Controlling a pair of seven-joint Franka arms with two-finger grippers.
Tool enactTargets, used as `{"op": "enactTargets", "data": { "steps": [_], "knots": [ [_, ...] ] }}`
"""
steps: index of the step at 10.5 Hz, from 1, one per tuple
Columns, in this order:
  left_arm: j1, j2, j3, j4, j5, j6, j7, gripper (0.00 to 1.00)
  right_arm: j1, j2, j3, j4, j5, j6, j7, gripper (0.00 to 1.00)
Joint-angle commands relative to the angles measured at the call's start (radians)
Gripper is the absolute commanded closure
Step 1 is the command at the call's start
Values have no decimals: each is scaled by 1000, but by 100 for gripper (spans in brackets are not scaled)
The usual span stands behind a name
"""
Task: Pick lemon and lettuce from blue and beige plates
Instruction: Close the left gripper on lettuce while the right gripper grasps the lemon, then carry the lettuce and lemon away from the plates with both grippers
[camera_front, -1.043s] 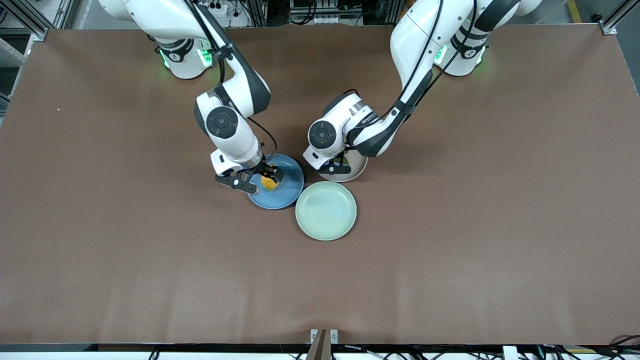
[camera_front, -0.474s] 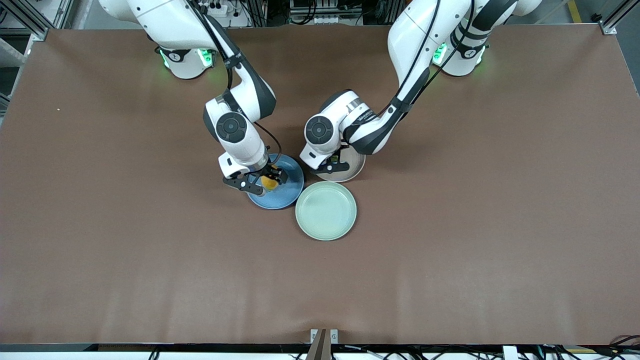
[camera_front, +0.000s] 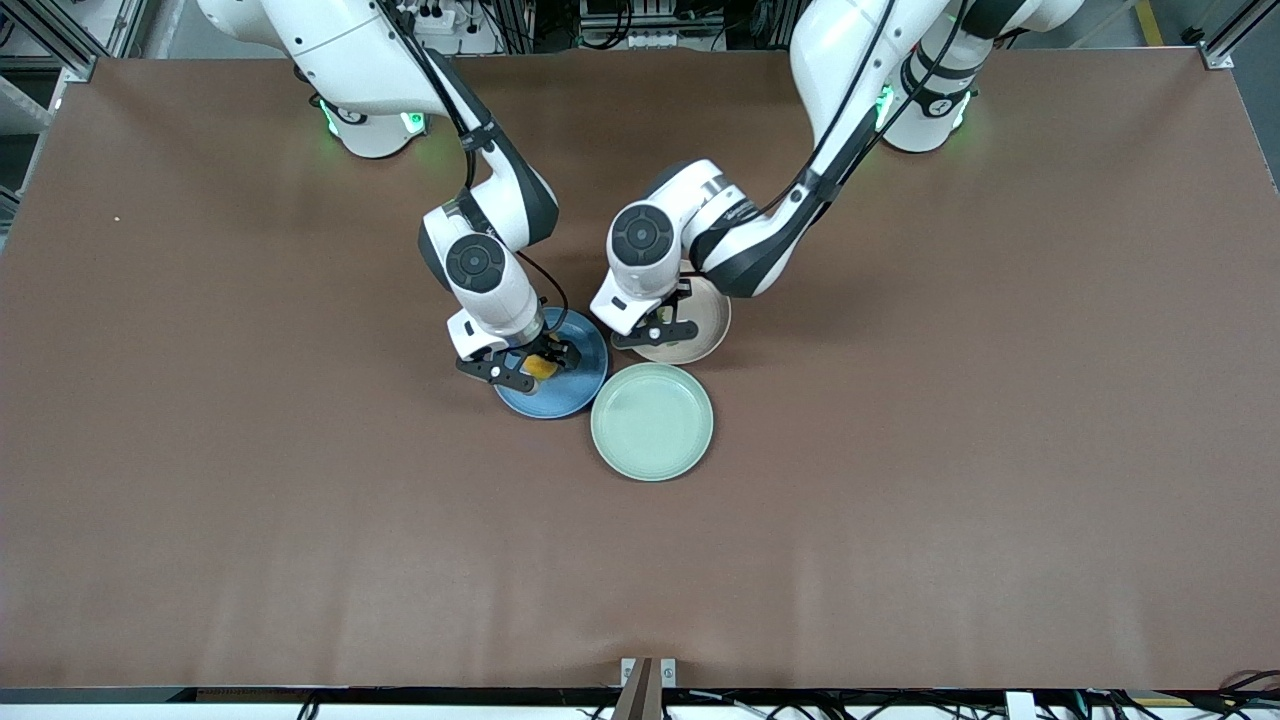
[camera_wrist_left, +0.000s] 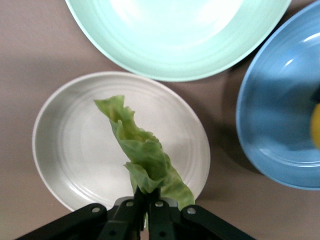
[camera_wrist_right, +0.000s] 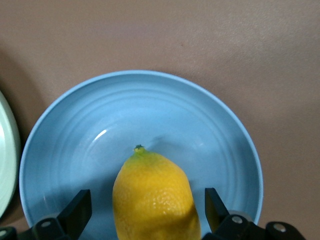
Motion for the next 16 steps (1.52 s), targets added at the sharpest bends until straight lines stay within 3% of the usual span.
{"op": "enactTargets", "data": {
  "steps": [1, 4, 5, 7, 8, 11, 16],
  "knots": [
    [37, -74, 9, -24, 0, -13, -18, 100, 23, 17, -11, -9, -17, 35, 19, 0],
    [138, -143, 10, -23, 12, -13, 30, 100, 23, 30, -13, -10, -36, 45, 21, 0],
    [172, -152, 9, -23, 35, -13, 50, 100, 23, 33, -13, -9, -40, 45, 19, 14],
    [234, -169, 9, -23, 92, -13, 106, 100, 20, 31, -13, -9, -41, 43, 19, 53],
    [270, -173, 9, -23, 94, -13, 147, 100, 17, 30, -13, -9, -41, 39, 19, 66],
    [375, -183, 9, -26, 95, -13, 303, 100, 4, 13, -16, 6, -41, -1, 9, 71],
    [527, -146, 9, -32, 135, -26, 599, 100, -95, -81, -20, 79, -40, -246, -158, 74]
  ]
}}
